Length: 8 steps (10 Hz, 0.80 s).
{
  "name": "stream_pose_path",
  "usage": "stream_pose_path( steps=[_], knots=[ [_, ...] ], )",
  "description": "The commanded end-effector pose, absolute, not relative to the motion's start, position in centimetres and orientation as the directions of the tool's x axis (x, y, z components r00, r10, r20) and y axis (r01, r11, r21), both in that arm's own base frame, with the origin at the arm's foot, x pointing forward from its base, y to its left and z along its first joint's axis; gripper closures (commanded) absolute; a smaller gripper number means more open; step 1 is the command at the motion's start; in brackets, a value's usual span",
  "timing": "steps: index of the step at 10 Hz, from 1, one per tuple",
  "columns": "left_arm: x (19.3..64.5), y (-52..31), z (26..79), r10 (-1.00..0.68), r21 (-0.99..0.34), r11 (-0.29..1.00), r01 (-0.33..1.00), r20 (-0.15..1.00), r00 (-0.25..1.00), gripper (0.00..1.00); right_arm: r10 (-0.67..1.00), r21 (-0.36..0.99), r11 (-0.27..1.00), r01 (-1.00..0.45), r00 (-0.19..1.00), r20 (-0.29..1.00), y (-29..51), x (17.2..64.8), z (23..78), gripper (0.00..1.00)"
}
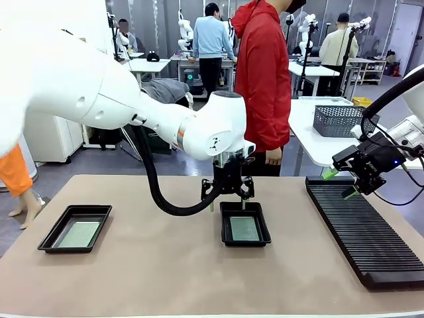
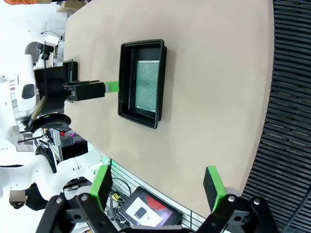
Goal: Inspect and transfer BCBs to ESD trays.
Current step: Pick up the ESD tray and place it on the left side of the table.
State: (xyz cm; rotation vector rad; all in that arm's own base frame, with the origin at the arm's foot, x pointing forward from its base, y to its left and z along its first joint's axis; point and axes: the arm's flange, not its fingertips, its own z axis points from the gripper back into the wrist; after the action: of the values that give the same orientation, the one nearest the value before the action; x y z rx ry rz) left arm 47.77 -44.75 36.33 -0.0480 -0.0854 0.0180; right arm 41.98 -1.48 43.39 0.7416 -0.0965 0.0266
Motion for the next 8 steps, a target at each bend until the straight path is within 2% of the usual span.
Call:
stream_pose_path(
  steps=[1,7,8],
  knots=[
    [47.9,-45.2,35.1,0.041,-0.015,0.999,-0.040,0.132,0.990,0.00,-0.033,0.673,0.739,-0.036,0.995,0.090,-1.3,41.8,43.3,0.00],
    [48.9,-44.6,32.5,0.002,0.001,1.000,-0.002,0.139,0.990,0.00,-0.033,0.673,0.739,-0.036,0.995,0.090,-1.3,41.8,43.3,0.00],
    [48.7,-44.6,32.7,0.006,0.001,1.000,-0.006,0.101,0.995,0.00,-0.033,0.673,0.739,-0.036,0.995,0.090,-1.3,41.8,43.3,0.00]
  ],
)
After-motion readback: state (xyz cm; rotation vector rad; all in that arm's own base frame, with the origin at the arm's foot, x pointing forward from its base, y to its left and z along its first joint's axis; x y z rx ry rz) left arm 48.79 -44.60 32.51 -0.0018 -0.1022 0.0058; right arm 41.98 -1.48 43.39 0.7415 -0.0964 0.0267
